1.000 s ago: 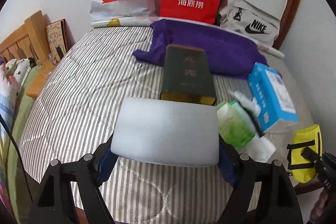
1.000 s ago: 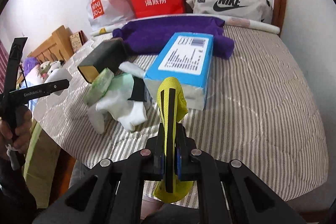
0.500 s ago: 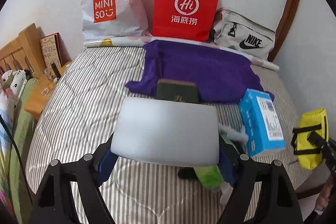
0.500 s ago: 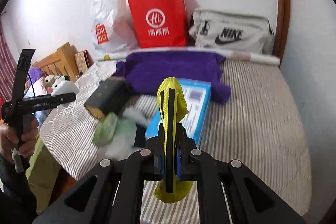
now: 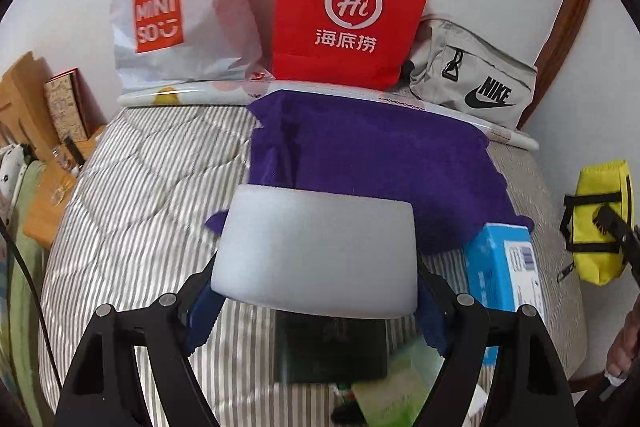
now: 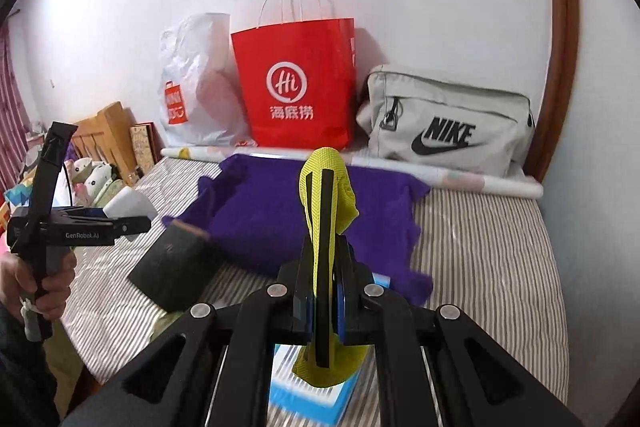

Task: Organize soft objects
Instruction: 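Lift the pouch with the right tool while the left tool carries the sponge toward the purple towel, then release the sponge onto the purple towel with the left tool while the right tool sets the pouch there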

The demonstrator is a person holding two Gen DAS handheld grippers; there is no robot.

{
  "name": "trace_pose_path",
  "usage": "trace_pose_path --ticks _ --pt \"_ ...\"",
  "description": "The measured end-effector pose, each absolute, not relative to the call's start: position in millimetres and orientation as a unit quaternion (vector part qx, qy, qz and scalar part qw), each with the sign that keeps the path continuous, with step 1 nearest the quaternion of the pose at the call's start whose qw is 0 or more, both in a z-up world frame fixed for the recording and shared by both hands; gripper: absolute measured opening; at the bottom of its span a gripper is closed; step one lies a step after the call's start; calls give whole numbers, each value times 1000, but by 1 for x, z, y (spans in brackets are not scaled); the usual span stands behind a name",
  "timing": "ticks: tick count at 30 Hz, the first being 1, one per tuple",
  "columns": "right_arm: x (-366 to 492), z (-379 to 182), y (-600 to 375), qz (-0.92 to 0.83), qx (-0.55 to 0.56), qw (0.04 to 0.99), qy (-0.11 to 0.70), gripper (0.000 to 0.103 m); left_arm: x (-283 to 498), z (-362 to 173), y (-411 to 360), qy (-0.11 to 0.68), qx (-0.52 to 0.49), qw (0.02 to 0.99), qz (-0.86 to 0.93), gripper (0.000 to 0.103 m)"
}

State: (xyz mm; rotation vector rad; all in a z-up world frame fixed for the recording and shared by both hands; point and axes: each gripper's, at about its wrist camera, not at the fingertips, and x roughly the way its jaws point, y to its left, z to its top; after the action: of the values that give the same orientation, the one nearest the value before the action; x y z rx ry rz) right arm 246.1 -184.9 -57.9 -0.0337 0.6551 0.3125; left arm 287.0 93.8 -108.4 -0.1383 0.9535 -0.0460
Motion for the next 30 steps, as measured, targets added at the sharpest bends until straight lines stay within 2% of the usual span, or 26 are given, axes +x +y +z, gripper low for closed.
trace_pose_path --ticks 13,30 --pt "342 -92 -182 147 -31 922 357 8 379 -127 83 466 -20 884 -32 80" --pt "403 -144 -176 141 -59 896 417 8 480 -171 74 516 -18 854 -68 80"
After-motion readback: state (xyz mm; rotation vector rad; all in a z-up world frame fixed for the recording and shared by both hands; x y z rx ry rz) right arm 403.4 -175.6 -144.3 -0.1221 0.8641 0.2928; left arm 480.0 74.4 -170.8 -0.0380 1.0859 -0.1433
